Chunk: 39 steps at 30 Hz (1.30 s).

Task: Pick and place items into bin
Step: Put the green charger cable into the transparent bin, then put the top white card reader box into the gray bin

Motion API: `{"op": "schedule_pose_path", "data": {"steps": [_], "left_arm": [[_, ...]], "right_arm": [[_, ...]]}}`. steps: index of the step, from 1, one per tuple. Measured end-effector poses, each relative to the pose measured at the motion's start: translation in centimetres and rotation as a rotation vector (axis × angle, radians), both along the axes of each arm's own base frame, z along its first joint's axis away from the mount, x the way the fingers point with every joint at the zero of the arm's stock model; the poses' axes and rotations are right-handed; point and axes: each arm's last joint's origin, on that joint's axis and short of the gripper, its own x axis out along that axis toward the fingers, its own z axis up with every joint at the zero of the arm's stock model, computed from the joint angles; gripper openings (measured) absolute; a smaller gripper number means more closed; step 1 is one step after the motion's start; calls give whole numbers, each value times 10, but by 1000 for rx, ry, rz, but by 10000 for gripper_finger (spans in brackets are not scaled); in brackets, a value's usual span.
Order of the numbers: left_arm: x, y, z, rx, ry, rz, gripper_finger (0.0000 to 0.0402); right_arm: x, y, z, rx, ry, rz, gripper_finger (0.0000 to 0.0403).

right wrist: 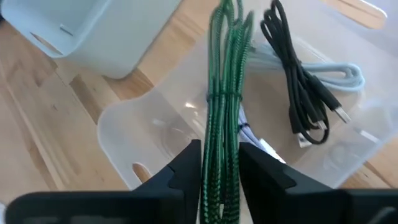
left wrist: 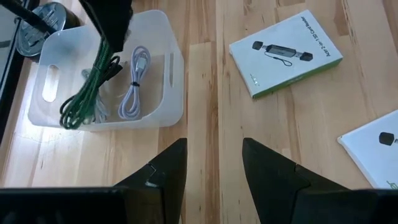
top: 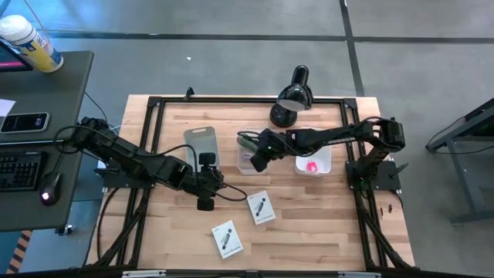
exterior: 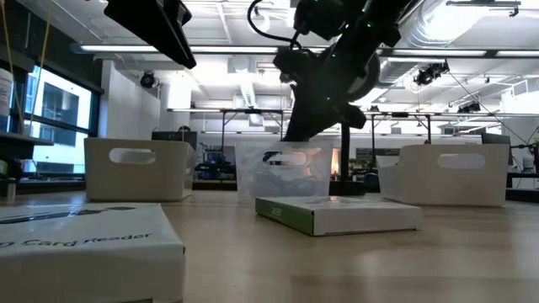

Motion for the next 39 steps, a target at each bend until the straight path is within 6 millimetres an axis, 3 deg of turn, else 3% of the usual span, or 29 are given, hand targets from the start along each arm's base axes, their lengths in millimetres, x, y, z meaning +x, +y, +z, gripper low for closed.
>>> {"op": "schedule_pose_path", "data": {"steps": [6, 13, 24, 31, 39], "left_arm": [[0, 0, 0, 0, 0, 0, 143], [0, 0, 0, 12, -3, 8, 143], [0, 1, 0, 21, -3, 4, 143], [0, 0, 0, 6, 0, -10, 143], [5, -3, 3, 4, -33, -91, 143]], "right_arm": [[3, 0, 2, -6, -32, 14, 129], [4, 2, 6, -15, -60, 41, 134], [-8, 14, 48, -131, -201, 148, 134], [-21, 41, 62, -62, -203, 330, 135], [-36, 88, 52, -16, -60, 488, 134]]}}
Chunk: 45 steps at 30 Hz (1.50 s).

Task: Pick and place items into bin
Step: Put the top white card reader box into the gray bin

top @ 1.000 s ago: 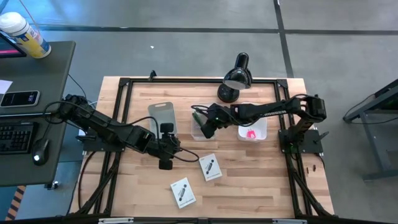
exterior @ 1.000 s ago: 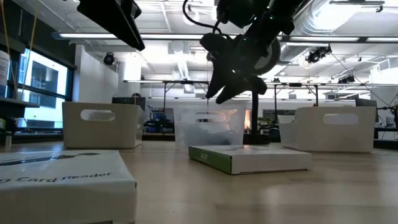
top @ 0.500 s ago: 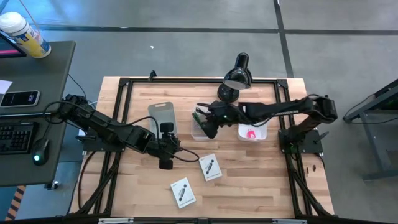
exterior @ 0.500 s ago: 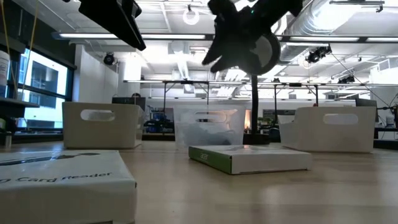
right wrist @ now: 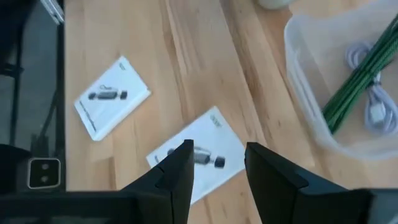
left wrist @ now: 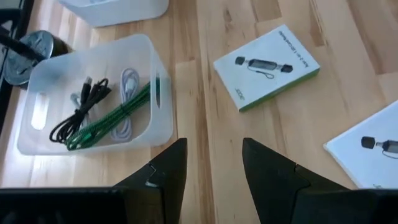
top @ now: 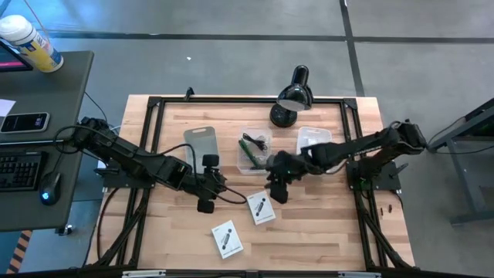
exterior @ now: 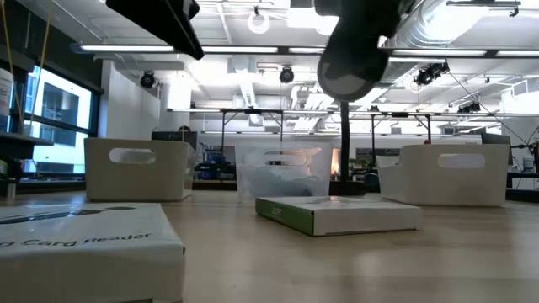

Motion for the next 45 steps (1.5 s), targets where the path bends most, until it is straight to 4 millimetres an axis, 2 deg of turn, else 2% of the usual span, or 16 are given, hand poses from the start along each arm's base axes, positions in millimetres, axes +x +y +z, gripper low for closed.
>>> {"op": "schedule_pose_path", "data": {"steps": [5, 12, 21, 30, 36, 43, 45], "left_arm": [[3, -1, 2, 13, -31, -32, 143], [19, -5, -8, 64, -52, -88, 143], [39, -15, -39, 29, 22, -214, 143], [55, -20, -62, 56, 39, -294, 143], [67, -27, -81, -14, 26, -345, 143], [70, -25, -84, -199, 10, -182, 143], [71, -21, -84, -301, 13, -121, 143]], "right_arm": [[-7, 22, -2, 0, 31, -11, 134], [-17, 42, -12, -17, 77, -84, 134], [-34, 54, -65, 206, 61, -249, 133], [-49, 51, -100, 473, -3, -429, 133], [-49, 51, -100, 492, -9, -441, 133], [-50, 49, -101, 440, -23, -462, 134], [-50, 49, -102, 415, -29, -469, 133]]}}
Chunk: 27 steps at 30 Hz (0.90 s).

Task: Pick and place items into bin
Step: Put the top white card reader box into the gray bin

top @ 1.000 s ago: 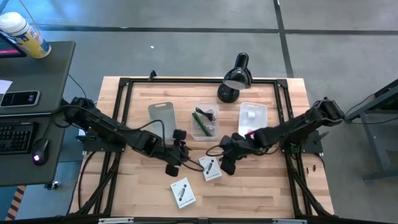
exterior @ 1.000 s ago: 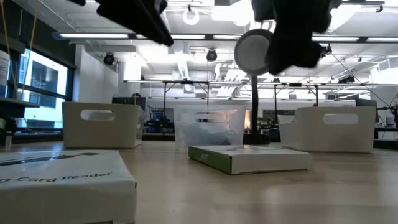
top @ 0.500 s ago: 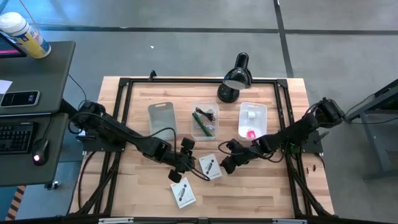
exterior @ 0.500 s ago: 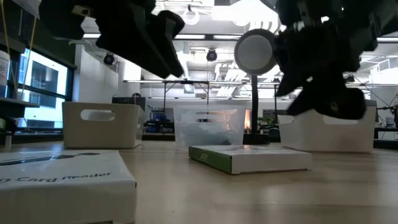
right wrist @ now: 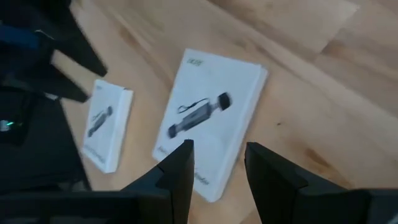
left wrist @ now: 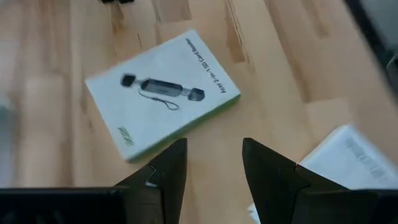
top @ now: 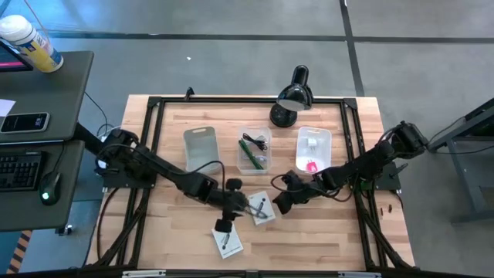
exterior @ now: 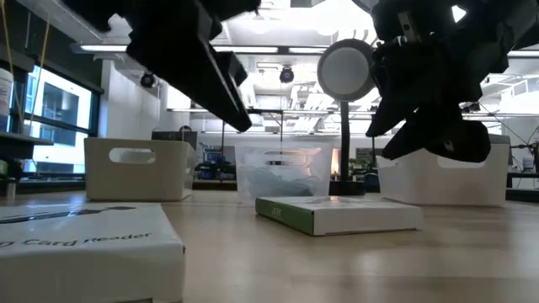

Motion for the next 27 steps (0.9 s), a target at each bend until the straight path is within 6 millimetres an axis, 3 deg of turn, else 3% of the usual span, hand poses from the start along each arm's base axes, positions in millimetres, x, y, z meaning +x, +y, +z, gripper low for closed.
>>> {"op": "schedule_pose_path", "data": {"steps": [8, 18, 27], "left_arm": [[4, 9, -4, -181, 42, 109, 143], [6, 7, -2, -244, 13, 216, 143], [8, -6, -7, -211, -34, 271, 143]], "right_arm": [[-4, -2, -4, -7, 58, -25, 134], [4, 4, -31, 21, 120, 0, 134], [7, 5, -29, 8, 73, 13, 134]]}}
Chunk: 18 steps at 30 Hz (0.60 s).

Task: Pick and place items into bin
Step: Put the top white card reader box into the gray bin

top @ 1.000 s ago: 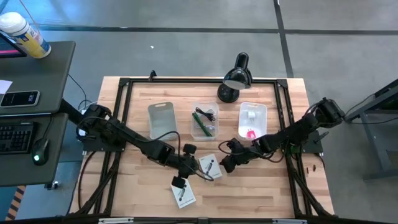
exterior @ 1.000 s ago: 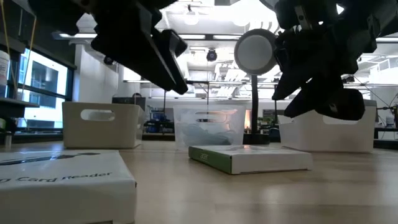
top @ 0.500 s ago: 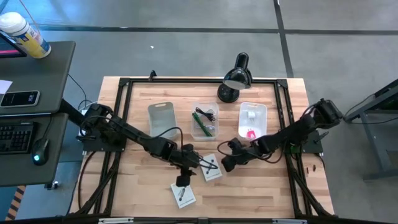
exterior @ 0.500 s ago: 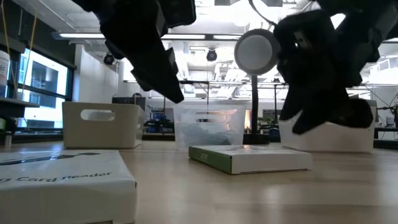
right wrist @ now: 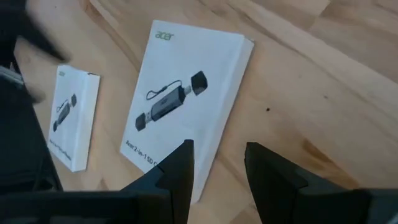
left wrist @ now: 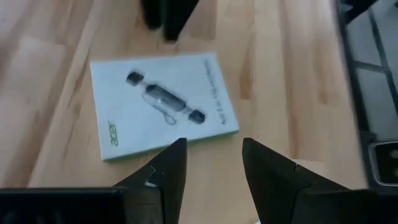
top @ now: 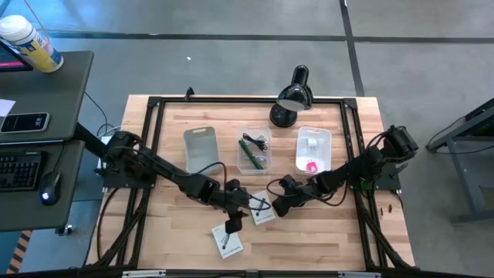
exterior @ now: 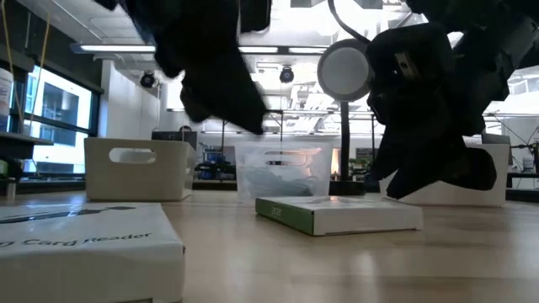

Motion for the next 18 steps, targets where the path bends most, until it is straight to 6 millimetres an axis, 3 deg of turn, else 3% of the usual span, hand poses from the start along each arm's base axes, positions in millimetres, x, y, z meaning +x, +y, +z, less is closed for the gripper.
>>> {"op": "schedule_pose_path", "data": {"steps": [8, 12, 18], "left_arm": [[4, -10, -33, -216, 116, 136, 143], [5, -8, -38, -278, 138, 231, 143], [5, -9, -38, -283, 135, 223, 143]], "right_arm": [[0, 1, 0, 9, -2, 5, 134], [1, 1, 1, 8, -14, 11, 134], [1, 1, 1, 12, -17, 25, 134]]}}
